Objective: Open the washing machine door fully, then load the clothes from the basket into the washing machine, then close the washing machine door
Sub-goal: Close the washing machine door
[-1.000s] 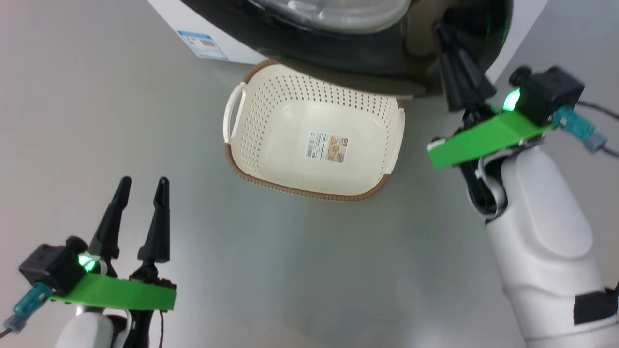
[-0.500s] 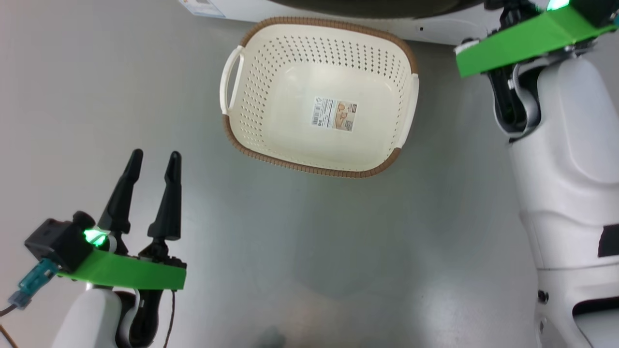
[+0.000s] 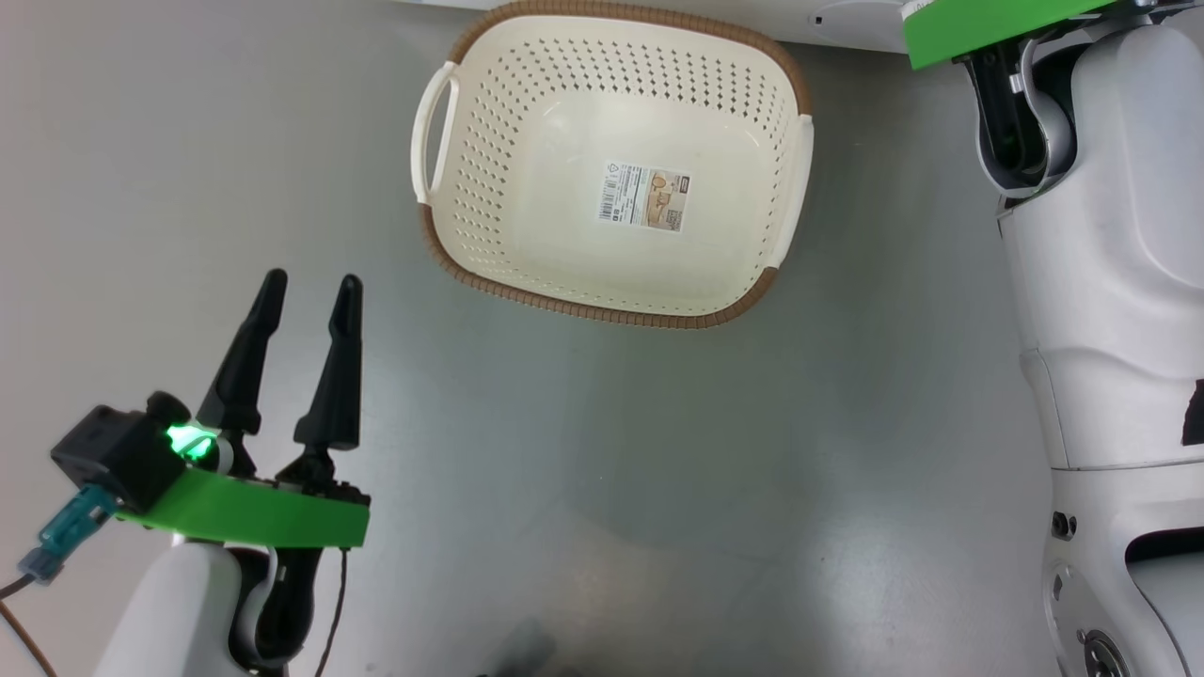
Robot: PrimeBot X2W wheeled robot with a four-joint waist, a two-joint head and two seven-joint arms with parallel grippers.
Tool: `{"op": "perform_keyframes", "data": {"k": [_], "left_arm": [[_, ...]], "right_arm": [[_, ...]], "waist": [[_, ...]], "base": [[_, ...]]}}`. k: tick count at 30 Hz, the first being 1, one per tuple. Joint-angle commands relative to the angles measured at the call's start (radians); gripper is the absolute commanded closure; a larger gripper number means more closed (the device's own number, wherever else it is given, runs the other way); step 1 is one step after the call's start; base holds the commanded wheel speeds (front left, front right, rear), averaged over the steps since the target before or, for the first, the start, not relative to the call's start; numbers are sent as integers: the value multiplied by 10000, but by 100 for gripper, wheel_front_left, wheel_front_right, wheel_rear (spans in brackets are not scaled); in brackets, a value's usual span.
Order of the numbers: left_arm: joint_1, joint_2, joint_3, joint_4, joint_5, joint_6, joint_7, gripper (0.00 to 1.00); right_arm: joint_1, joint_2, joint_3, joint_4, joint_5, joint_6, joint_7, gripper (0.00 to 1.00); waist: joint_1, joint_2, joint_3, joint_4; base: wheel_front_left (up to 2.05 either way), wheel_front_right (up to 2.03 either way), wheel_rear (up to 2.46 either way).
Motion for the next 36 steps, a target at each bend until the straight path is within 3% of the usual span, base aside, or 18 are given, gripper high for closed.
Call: {"op": "perform_keyframes", "data": {"k": [1,12,36], "left_arm": [[-119,426,324,-222,-63,-31,-92,0],[-23,487,439,-211,-34,-31,-92,0],[776,748,960,-378,381,-31,-92,0]], "right_arm": [[-298,208,20,-218,-136,-50,-46,100],[91,208,496,63,9,-50,-46,100],[3313,208,1848,-826,1236,-50,-46,100]], "waist": [[0,-1,3,-10],[0,-1,-256,-254],[0,-1,-1881,-1450]], "base": [[0,0,0],[0,0,0],[0,0,0]]}}
